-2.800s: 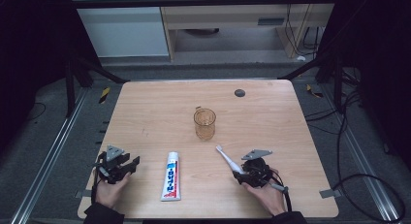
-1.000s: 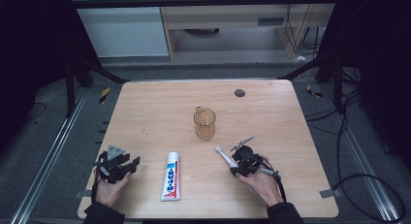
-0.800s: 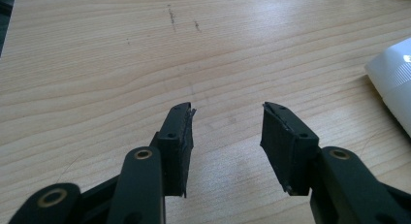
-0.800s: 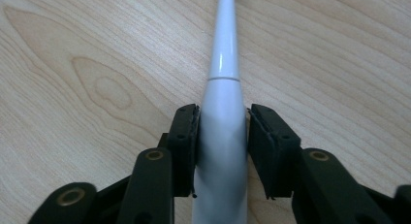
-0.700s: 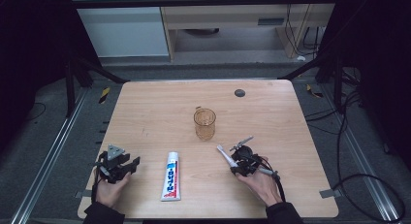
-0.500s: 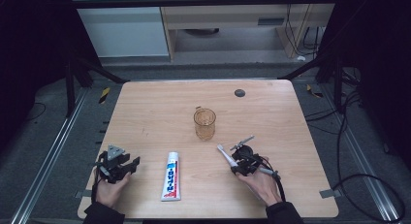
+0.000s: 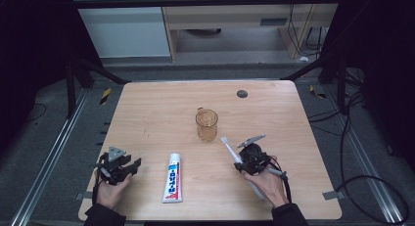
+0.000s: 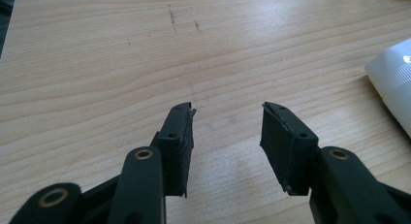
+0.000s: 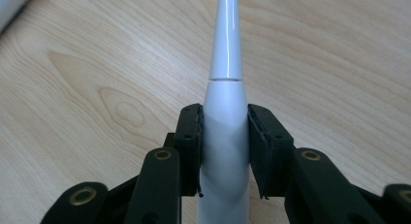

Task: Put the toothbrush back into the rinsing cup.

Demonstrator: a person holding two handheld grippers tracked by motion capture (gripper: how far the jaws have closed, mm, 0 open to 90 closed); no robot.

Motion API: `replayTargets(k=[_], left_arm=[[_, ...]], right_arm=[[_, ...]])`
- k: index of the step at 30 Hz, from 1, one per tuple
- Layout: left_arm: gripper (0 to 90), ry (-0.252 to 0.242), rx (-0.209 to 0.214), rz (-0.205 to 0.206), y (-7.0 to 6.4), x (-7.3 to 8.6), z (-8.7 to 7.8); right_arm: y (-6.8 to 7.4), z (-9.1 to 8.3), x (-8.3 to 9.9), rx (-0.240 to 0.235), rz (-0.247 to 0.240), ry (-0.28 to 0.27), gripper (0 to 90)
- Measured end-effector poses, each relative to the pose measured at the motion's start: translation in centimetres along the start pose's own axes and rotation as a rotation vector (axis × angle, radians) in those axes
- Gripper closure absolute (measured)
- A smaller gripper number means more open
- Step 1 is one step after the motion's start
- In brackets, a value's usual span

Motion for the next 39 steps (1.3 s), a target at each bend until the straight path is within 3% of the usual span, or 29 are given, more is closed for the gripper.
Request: replayTargets(k=[8,20,25,26,28,31,32,36,39], left_arm=[[54.2,-0.001,-0.002,-0.001,0.0,0.0,0.0],[54.2,-0.004,-0.005,-0.006,0.1,-0.1,-0.1],[54.2,-0.004,-0.006,-0.004,0.1,0.0,-0.1],[54.2,-0.004,-0.006,-0.005,0.1,0.0,-0.1],[54.1,-0.004,-0.007,-0.004,0.1,0.0,-0.1],[54.1,-0.005,-0.009,-0.006,0.2,0.0,-0.1],[54.1,-0.005,-0.009,-0.007,0.2,0.0,-0.1],[54.1,-0.005,-0.01,-0.008,0.3,0.0,-0.1],[54.1,-0.005,-0.01,-0.008,0.3,0.0,-0.1]], right_arm=[[0.6,-1.3,-1.0,-0.017,-0.011,-0.066,67.7],[1.1,-5.0,-4.2,-0.071,0.005,-0.235,67.7],[1.6,-6.5,-6.8,-0.104,0.023,-0.366,67.7],[1.6,-6.5,-6.8,-0.104,0.023,-0.366,67.7],[1.9,-7.3,-8.1,-0.126,0.048,-0.436,67.7],[2.1,-7.8,-9.0,-0.13,0.056,-0.486,67.7],[2.2,-8.4,-9.7,-0.134,0.066,-0.538,67.7],[2.2,-9.5,-11.1,-0.141,0.089,-0.638,67.7],[2.1,-10.0,-11.7,-0.134,0.098,-0.683,67.6]])
Point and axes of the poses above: each handheld gripper's, and its own axes: z roughly forward along the jaws, x roughly out of its underside, y roughly to its left, the point moved 10 cm from there along z, roughly forward along the jaws, and after that the axes turned 14 degrees about z, right-handed, at the moved point
